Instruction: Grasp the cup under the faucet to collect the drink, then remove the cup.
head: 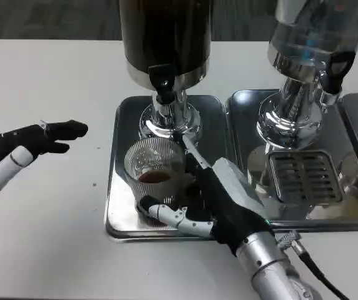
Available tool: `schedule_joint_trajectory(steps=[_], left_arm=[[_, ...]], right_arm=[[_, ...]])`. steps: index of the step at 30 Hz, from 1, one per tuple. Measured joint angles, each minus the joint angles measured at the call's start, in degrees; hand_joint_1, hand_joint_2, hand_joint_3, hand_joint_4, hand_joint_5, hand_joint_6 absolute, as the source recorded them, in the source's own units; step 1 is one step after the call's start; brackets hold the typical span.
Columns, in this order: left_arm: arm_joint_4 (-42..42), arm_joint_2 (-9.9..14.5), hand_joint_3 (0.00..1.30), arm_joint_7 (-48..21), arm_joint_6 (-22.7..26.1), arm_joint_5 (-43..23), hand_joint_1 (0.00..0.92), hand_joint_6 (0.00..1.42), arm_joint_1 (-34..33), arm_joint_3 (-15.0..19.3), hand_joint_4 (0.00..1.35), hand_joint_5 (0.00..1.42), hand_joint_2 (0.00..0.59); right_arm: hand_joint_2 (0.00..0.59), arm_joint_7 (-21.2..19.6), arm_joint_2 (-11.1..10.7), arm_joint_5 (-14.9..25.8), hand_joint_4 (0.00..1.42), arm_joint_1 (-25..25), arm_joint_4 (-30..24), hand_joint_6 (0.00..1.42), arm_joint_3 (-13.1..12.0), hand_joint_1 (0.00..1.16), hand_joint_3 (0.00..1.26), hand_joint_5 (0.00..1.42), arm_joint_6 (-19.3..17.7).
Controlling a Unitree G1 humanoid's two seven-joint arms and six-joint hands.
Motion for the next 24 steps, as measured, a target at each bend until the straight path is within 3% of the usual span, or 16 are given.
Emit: schedule_joint_trajectory(steps=[12,18,24], left_arm=[[-0.4,0.5,0.3,0.0,0.1,0.0,0.0,0.21,1.3,0.0,0.21,0.15,0.268],[-0.5,1.0,0.3,0.0,0.2,0.2,0.0,0.21,1.4,0.0,0.21,0.15,0.269],[-0.9,1.3,0.3,0.0,0.0,0.5,0.0,0.21,1.4,0.0,0.21,0.15,0.266]], right_arm=[[0.199,-2.4,0.6,-2.6,0.29,0.0,-0.5,0.84,1.5,0.55,0.21,0.49,1.8],[0.208,-6.3,0.6,-6.5,0.34,0.7,-0.5,0.98,2.9,0.58,0.27,0.58,1.8],[0.209,-8.7,0.6,-6.9,0.41,1.1,-0.5,1.08,3.2,0.59,0.33,0.66,1.8]])
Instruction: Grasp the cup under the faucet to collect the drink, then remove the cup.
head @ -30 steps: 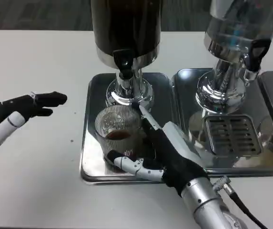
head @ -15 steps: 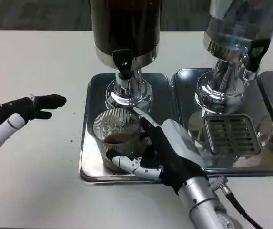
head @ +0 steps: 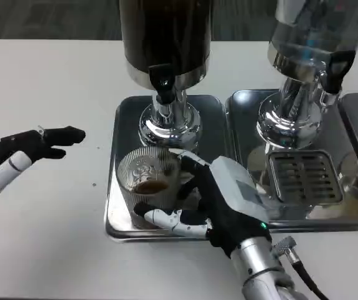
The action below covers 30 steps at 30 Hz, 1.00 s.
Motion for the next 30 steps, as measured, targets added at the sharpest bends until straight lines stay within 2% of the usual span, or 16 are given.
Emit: schedule_joint_trajectory(steps=[7,21,30], left_arm=[[0.0,0.1,0.3,0.0,-0.1,1.2,0.0,0.21,0.0,0.0,0.21,0.15,0.261],[0.0,0.1,0.29,0.0,-0.1,1.2,0.0,0.21,0.0,0.0,0.21,0.15,0.257],[0.0,0.1,0.29,0.0,-0.1,1.3,0.0,0.21,-0.1,-0.3,0.21,0.15,0.256]], right_arm=[[0.221,-3.3,0.0,0.1,0.47,0.4,1.0,1.15,0.2,0.62,0.39,0.73,-0.6],[0.233,-6.2,-0.3,0.5,0.52,1.8,1.2,1.22,-0.1,0.64,0.44,0.79,-1.8],[0.249,-6.9,-0.5,1.2,0.54,3.5,0.5,1.24,-2.8,0.66,0.46,0.82,-2.9]])
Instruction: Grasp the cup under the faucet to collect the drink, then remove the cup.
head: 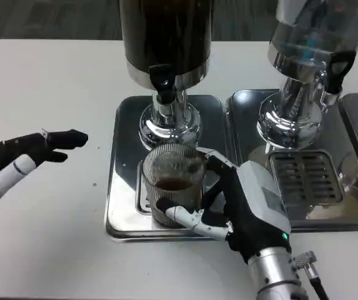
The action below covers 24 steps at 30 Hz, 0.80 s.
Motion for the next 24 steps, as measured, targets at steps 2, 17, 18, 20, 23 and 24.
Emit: schedule_joint_trajectory(steps=[2,17,18,20,23,24], left_arm=[[0.0,0.0,0.29,0.0,0.0,0.0,0.0,0.21,-0.1,-0.2,0.21,0.15,0.255],[0.2,-0.7,0.23,-0.3,-1.4,0.6,0.0,0.2,-1.6,-4.0,0.14,0.12,0.253],[0.3,-0.9,0.22,-0.3,-1.6,0.7,0.0,0.19,-1.6,-4.2,0.12,0.11,0.253],[0.3,-1.1,0.2,-0.3,-2.1,0.8,0.0,0.17,-1.7,-4.5,0.1,0.09,0.253],[0.3,-1.2,0.15,-0.2,-3.6,2.4,0.0,0.14,-1.8,-4.9,0.04,0.03,0.255],[0.3,-1.2,0.14,0.0,-4.6,3.1,0.0,0.12,-1.8,-5.5,0.02,0.02,0.261]], right_arm=[[0.251,0.0,-0.1,0.0,0.55,0.6,-0.8,1.24,-0.6,0.66,0.47,0.82,0.0],[0.271,0.0,-0.2,0.8,0.57,2.3,-4.7,1.26,-3.1,0.69,0.48,0.84,0.0],[0.271,0.0,-0.2,0.9,0.58,2.6,-5.0,1.26,-3.2,0.69,0.48,0.84,0.0],[0.271,0.0,-0.3,1.1,0.58,3.0,-6.1,1.26,-3.5,0.69,0.49,0.85,0.0],[0.271,0.1,-0.3,1.1,0.58,3.4,-6.9,1.26,-3.5,0.69,0.49,0.85,0.0],[0.271,0.1,-0.4,1.1,0.58,3.8,-7.6,1.26,-3.5,0.69,0.49,0.85,0.0]])
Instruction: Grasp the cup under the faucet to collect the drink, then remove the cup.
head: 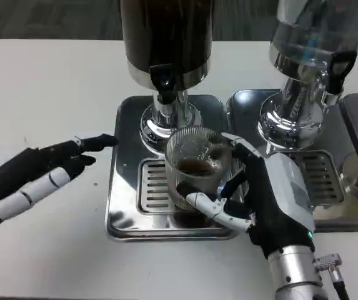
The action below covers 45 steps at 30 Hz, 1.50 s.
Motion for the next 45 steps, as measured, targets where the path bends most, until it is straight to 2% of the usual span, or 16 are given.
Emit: schedule_joint_trajectory(steps=[7,12,17,22,29,40,45], left_arm=[[0.0,0.0,0.09,2.2,-5.6,4.4,0.0,0.08,0.0,-1.1,0.0,0.0,0.252],[-0.2,1.0,0.06,4.4,-8.9,7.4,0.0,0.08,0.2,-1.5,0.0,0.0,0.246],[-1.4,2.9,0.0,7.6,-12.7,11.5,0.0,0.05,1.2,-1.7,0.0,0.0,0.231],[-4.5,6.1,0.0,12.1,-17.4,17.7,0.0,0.04,4.5,-1.5,0.0,0.0,0.229],[-8.4,8.3,0.0,17.6,-19.8,22.0,0.0,0.04,7.8,-0.5,0.0,0.0,0.22],[-13.3,10.0,0.0,21.1,-20.3,22.2,0.0,0.04,12.5,-0.4,0.0,0.0,0.209],[-15.8,10.9,0.0,21.3,-20.4,21.9,0.0,0.04,14.8,-0.4,0.0,0.0,0.207]], right_arm=[[0.271,0.7,0.0,0.1,0.59,1.1,-2.9,1.26,-0.3,0.69,0.5,0.86,0.0],[0.271,1.8,0.0,0.2,0.59,1.9,-3.9,1.26,-0.3,0.69,0.5,0.86,0.0],[0.274,3.1,-0.1,0.4,0.61,2.7,-5.4,1.26,-0.5,0.7,0.51,0.87,0.0],[0.276,4.2,-0.4,0.6,0.61,4.4,-8.2,1.28,-1.0,0.71,0.51,0.88,0.0],[0.28,5.9,-1.4,0.8,0.61,7.0,-12.5,1.28,-1.1,0.71,0.52,0.89,0.0],[0.283,8.0,-2.6,1.2,0.63,11.4,-17.9,1.29,-0.9,0.71,0.52,0.89,-0.2],[0.283,9.1,-4.0,2.3,0.63,13.6,-19.6,1.29,-0.8,0.71,0.53,0.9,-0.5]])
